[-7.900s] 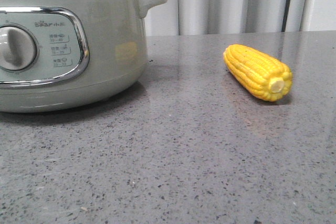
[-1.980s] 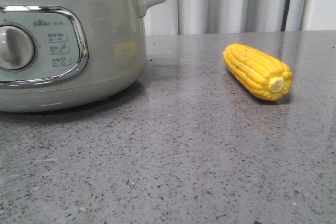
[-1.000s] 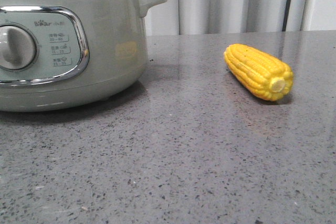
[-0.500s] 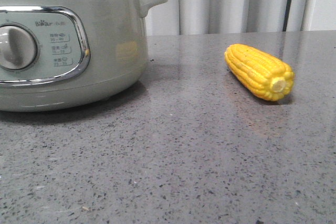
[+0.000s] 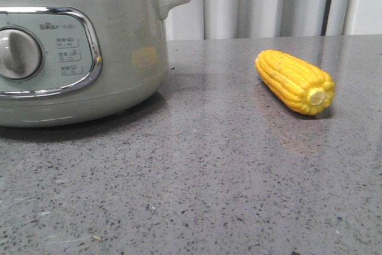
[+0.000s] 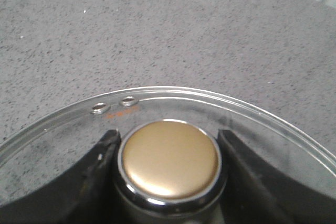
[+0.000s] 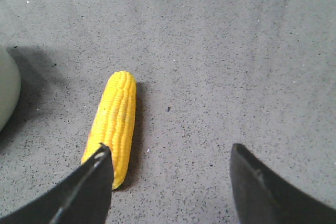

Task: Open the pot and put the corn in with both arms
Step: 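Lift the glass lid off the pot with the left gripper, then grasp the yellow corn cob with the right gripper and lift it, then carry the corn over the open pot and release it inside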

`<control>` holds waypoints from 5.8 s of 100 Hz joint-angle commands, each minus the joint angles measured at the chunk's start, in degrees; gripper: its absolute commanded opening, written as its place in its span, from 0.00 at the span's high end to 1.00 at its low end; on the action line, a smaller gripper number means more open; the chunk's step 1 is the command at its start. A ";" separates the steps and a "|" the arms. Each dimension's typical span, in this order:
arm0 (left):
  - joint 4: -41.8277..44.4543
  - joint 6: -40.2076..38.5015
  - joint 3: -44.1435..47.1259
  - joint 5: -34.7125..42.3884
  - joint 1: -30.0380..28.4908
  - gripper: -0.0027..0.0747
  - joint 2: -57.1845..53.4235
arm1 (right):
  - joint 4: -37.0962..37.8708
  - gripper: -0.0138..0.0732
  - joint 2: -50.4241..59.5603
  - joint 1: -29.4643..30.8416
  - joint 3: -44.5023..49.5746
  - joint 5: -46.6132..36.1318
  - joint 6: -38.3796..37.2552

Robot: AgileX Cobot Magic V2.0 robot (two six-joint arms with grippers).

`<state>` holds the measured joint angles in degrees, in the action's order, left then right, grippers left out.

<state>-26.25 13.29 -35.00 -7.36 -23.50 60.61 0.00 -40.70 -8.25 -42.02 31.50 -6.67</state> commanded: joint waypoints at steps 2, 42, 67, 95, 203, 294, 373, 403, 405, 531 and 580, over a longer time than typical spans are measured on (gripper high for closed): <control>1.17 0.17 -0.89 9.34 1.47 0.83 -1.72 | 1.01 0.36 -0.10 -0.18 -2.10 -4.42 0.85; 7.53 0.17 2.22 10.46 6.52 0.70 -1.72 | 1.01 0.36 -0.23 -0.18 -2.10 -4.66 0.85; 7.53 0.17 4.28 9.98 6.52 0.69 -1.72 | 1.14 0.36 -0.23 -0.18 -2.10 -6.34 0.85; 7.29 0.17 4.27 8.72 6.67 0.52 -1.72 | 1.14 0.36 -0.23 -0.18 -2.10 -6.50 0.85; 1.91 0.17 3.70 10.56 16.40 0.52 -28.33 | -3.87 0.36 -14.25 -4.27 -14.77 9.63 5.70; 1.67 0.17 3.70 -3.37 20.93 0.52 -47.03 | -11.39 0.75 -47.97 -8.12 -29.22 12.42 5.82; -0.91 0.17 3.70 -3.64 21.04 0.52 -47.03 | -15.39 0.91 -51.49 -32.78 -56.41 -6.49 5.82; -0.91 0.17 3.70 -4.61 21.04 0.52 -47.03 | -15.53 0.52 -58.45 -32.78 -57.26 -2.76 5.82; -0.91 0.17 3.70 -4.61 21.04 0.52 -47.03 | -15.53 0.47 -58.54 -32.78 -57.26 -2.64 5.82; -11.86 25.76 4.38 -25.20 29.16 0.99 -50.31 | 34.10 0.89 40.64 -31.43 2.89 0.92 -12.16; -12.35 25.76 4.38 -23.90 32.30 0.99 -46.22 | 34.38 0.89 41.47 -31.43 6.83 -0.11 -11.92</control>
<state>-36.41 38.85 -29.31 -35.12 8.41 13.30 32.76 0.89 -39.95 -34.63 35.82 -18.42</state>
